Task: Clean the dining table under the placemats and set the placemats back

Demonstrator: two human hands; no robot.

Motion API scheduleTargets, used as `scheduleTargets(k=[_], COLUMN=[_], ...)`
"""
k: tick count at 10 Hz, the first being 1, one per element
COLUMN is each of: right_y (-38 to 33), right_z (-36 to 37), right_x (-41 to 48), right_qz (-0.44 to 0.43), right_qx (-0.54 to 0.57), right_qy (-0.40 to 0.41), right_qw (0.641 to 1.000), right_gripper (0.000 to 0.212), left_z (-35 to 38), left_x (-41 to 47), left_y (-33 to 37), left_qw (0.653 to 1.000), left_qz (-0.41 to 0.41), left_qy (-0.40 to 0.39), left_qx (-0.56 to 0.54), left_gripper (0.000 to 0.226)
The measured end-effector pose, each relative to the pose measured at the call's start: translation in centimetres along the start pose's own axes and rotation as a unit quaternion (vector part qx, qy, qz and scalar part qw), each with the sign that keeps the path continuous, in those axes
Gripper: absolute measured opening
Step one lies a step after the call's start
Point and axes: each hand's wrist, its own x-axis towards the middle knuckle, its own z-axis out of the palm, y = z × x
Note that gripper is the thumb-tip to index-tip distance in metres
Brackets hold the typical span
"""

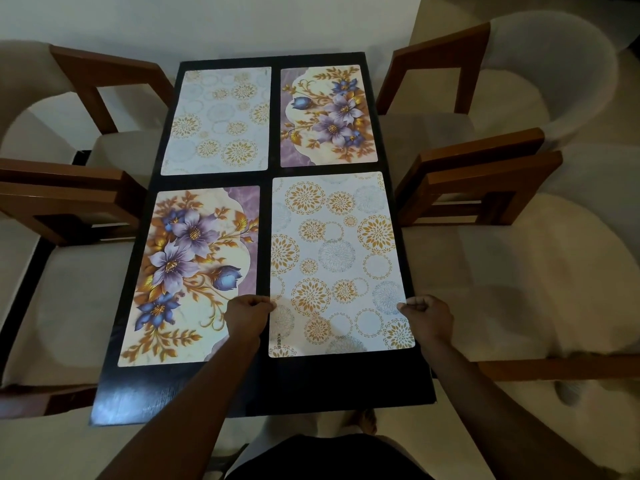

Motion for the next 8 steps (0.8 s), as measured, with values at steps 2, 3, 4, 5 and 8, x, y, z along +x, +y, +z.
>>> scheduleTargets(k=[2, 3, 4, 5, 8], right_y=[-0.1, -0.1, 0.5, 1.0, -1.9], right_z=[0.0, 0.2, 0.5, 0.9, 4.8], right_x=[-0.2, -0.5, -0.8, -1.0, -2.5], right_qz=[0.007, 0.0, 0.002, -0.002, -0.152], right_qx=[-0.008, -0.018, -0.034, -0.043, -0.049], right_qy=[-0.002, 0.014, 0.048, 0.061, 0.077], right_qw=[1.0, 1.0, 0.998, 0.997, 0.984], right_gripper=[0.02, 0.021, 0.026, 0.026, 0.023], left_z=[0.1, 0.4, 0.5, 0.5, -1.3], left_x=[0.0, -0.4, -0.6, -0.8, -0.6], left_y=[0.2, 0.4, 0.1, -0.3, 1.1], left_qw=[1.0, 1.0, 0.995, 0.991, 0.97], left_qz=[0.003, 0.016, 0.054, 0.079, 0.171], left_qy=[-0.001, 0.014, 0.039, 0.044, 0.048], left_qx=[0.004, 0.018, 0.074, 0.102, 0.166], left_gripper=[0.008, 0.007, 0.009, 0.007, 0.008])
